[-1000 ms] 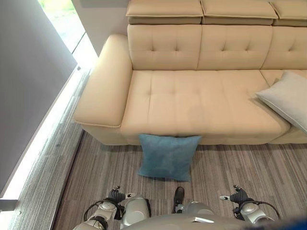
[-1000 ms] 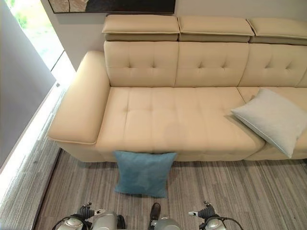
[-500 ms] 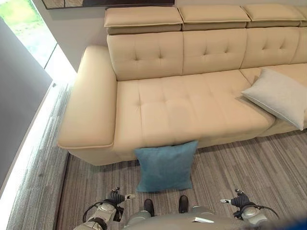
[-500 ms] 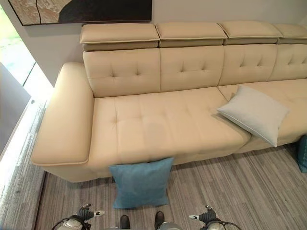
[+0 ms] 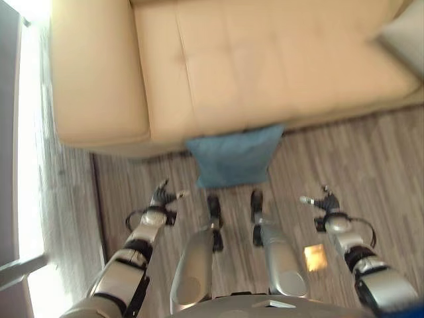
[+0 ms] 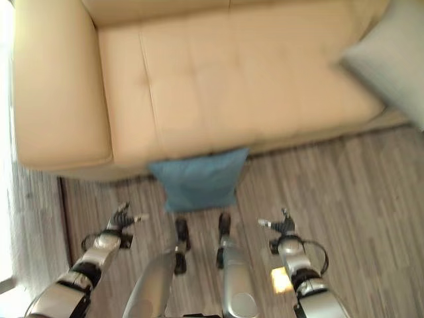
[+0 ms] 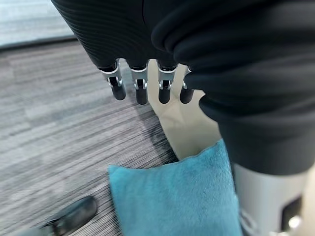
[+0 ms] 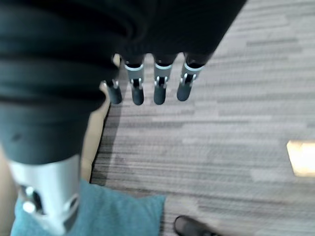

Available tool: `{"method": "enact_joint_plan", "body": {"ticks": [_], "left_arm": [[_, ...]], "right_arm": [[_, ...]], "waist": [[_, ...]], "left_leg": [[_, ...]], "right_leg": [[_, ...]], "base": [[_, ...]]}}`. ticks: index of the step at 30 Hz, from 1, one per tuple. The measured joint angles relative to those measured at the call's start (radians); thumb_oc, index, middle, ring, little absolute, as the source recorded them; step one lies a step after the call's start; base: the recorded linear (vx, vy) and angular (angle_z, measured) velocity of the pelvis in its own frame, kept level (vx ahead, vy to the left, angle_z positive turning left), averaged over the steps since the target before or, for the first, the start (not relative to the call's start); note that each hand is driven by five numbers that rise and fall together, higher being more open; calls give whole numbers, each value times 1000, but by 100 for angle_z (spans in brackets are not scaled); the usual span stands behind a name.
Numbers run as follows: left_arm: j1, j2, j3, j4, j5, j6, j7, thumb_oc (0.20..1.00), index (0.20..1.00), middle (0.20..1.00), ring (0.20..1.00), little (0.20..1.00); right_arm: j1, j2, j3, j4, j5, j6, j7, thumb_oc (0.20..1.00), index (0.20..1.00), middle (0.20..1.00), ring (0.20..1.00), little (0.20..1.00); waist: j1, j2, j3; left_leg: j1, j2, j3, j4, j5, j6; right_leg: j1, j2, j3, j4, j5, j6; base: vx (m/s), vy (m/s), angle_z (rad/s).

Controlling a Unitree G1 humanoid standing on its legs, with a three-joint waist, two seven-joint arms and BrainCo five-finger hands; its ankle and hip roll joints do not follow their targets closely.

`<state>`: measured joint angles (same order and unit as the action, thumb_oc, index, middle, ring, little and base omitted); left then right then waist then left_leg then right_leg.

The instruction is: Pick up all the scattered cushions and arrange them neatly on the sofa.

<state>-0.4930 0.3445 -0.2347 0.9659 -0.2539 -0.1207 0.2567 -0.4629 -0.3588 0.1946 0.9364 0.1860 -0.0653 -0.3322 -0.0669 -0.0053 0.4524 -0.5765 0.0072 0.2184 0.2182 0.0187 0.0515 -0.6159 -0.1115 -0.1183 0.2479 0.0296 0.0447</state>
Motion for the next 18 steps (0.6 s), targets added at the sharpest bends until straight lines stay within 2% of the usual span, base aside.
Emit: {"method": "enact_joint_plan", "body": {"ticks": [2,3,5,6,10,14,18], "left_arm": [[-33,30,-7,-89,-10,-22,16,1000,1000,1000,1000,1000],[-66,29,-13,-81,-12,-17,27,1000,1000,1000,1000,1000],[-102,51,-41,-144,-12,-27,45,1000,1000,1000,1000,1000],[-142,48,-42,-146,-13,-31,64,1000,1000,1000,1000,1000],[-283,35,-43,-118,-13,-46,106,1000,1000,1000,1000,1000],[-461,57,-136,-95,-32,-44,147,1000,1000,1000,1000,1000],[-487,59,-138,-110,-29,-44,192,1000,1000,1000,1000,1000]], "right_arm": [[-34,-6,-35,-83,31,-37,-30,1000,1000,1000,1000,1000],[-72,-6,-32,-78,48,-35,-44,1000,1000,1000,1000,1000],[-120,-12,-40,-133,70,-55,-72,1000,1000,1000,1000,1000],[-171,-13,-43,-126,88,-62,-91,1000,1000,1000,1000,1000],[-318,-29,-48,-95,106,-99,-144,1000,1000,1000,1000,1000],[-455,-93,-28,-98,130,-119,-167,1000,1000,1000,1000,1000],[-480,-94,-25,-103,146,-129,-188,1000,1000,1000,1000,1000]], "waist": [[2,-4,18],[0,-5,24],[0,-5,24],[-2,-4,25],[1,-4,34],[6,3,29],[12,6,29]], "left_leg": [[-108,1,3,30,10,5],[-134,3,3,36,19,15],[-217,7,5,58,10,6],[-266,10,7,70,20,15],[-387,13,4,80,29,9],[-515,11,-8,77,55,2],[-578,9,-7,78,59,1]], "right_leg": [[-115,-1,2,41,3,-7],[-145,-2,4,53,11,-13],[-234,-3,6,82,-7,-18],[-286,-2,6,98,8,-26],[-415,-2,4,131,5,-42],[-551,-6,-2,157,5,-48],[-632,-10,-2,194,-12,-59]], "base": [[-131,-25,2],[-119,-28,-1],[-70,-33,-1],[-63,-53,0],[-28,-57,3],[-38,-46,9],[-6,-51,6]]}}
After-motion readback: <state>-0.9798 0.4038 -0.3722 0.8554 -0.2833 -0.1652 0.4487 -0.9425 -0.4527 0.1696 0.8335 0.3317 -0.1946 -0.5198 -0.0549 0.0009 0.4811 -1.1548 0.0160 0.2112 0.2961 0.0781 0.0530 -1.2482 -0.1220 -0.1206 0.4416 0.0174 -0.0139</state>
